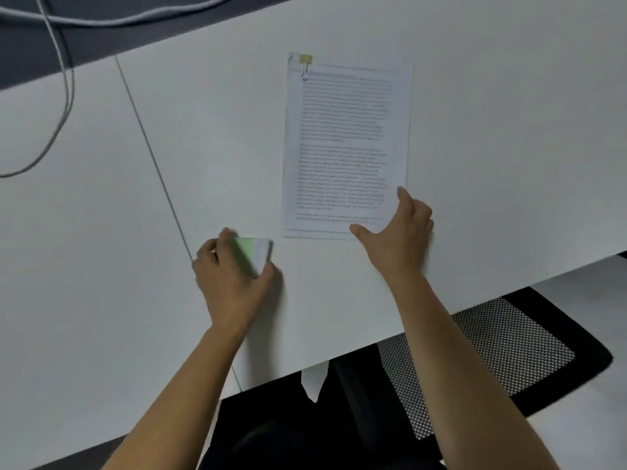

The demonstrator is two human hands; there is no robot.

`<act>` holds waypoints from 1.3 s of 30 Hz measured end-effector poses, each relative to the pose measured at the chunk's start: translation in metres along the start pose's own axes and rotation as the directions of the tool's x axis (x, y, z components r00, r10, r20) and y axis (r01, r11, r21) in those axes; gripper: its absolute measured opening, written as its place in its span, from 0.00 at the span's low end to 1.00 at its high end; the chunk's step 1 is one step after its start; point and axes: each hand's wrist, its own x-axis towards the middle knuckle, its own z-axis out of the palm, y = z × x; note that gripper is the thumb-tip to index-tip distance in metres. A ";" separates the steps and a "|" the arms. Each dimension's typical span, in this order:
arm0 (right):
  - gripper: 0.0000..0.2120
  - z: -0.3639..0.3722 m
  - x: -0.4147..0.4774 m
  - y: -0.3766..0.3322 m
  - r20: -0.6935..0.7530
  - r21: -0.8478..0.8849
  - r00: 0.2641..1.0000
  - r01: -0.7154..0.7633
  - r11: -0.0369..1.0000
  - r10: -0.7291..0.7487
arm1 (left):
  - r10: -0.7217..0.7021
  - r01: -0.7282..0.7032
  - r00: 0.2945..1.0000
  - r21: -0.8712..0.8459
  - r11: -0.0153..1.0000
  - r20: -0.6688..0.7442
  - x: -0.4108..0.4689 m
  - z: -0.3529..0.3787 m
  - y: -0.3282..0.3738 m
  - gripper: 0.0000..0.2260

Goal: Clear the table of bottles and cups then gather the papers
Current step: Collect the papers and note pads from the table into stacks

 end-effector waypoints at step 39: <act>0.13 -0.095 -0.202 0.038 -0.019 0.795 0.993 -0.055 0.604 0.115 | 0.074 -0.031 0.996 -0.607 0.794 0.045 -0.101 -0.071 0.025 0.39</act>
